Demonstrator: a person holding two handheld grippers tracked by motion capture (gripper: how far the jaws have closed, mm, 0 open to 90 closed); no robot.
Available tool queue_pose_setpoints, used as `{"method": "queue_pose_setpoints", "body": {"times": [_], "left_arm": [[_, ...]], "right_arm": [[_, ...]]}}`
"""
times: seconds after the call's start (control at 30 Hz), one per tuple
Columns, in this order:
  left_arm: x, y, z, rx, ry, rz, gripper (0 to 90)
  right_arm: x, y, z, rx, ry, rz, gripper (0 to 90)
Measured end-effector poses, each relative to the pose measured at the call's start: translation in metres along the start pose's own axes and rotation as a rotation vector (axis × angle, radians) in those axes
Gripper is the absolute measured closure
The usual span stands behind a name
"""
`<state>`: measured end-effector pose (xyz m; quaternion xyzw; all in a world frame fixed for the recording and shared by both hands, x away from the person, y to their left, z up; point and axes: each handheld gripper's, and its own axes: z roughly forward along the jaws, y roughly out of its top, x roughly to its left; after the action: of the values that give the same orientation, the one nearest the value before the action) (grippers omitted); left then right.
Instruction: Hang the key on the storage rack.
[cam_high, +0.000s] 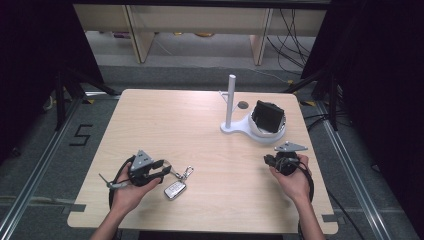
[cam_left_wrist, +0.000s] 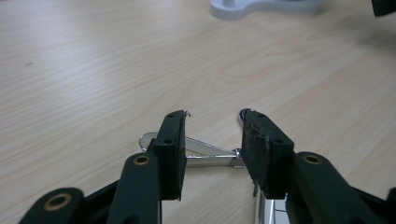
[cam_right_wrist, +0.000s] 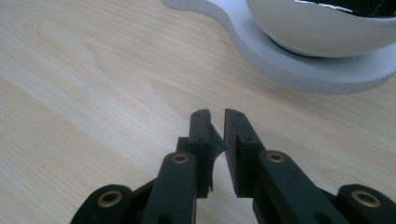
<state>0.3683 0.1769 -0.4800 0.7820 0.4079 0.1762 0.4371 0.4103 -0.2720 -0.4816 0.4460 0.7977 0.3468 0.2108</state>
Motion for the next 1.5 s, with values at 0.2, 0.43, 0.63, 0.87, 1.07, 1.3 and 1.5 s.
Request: {"method": "queue_pose_setpoints", "body": {"times": [0.2,0.43,0.63,0.87,1.07,1.3,1.5], "left_arm": [[-0.002,0.025,0.012,0.217,-0.047,0.074,61.2],[-0.009,0.046,0.034,0.437,-0.094,0.088,61.0],[-0.015,0.056,0.049,0.554,-0.105,0.093,60.1],[-0.019,0.061,0.062,0.639,-0.115,0.128,59.5],[-0.023,0.062,0.07,0.679,-0.111,0.136,59.8],[-0.025,0.067,0.075,0.709,-0.099,0.162,59.8],[-0.027,0.068,0.078,0.733,-0.089,0.168,59.2]], "right_arm": [[0.001,0.002,0.0,0.007,0.013,0.005,79.2],[0.001,0.002,-0.001,0.014,0.016,0.006,78.5],[0.001,0.002,0.001,0.008,0.03,0.01,77.7],[0.003,0.002,0.002,0.027,0.039,0.035,77.1],[0.003,0.002,0.0,0.031,0.033,0.046,76.7],[0.004,0.002,0.002,0.028,0.036,0.026,76.1],[0.004,0.002,0.003,0.028,0.037,0.026,75.7]]}}
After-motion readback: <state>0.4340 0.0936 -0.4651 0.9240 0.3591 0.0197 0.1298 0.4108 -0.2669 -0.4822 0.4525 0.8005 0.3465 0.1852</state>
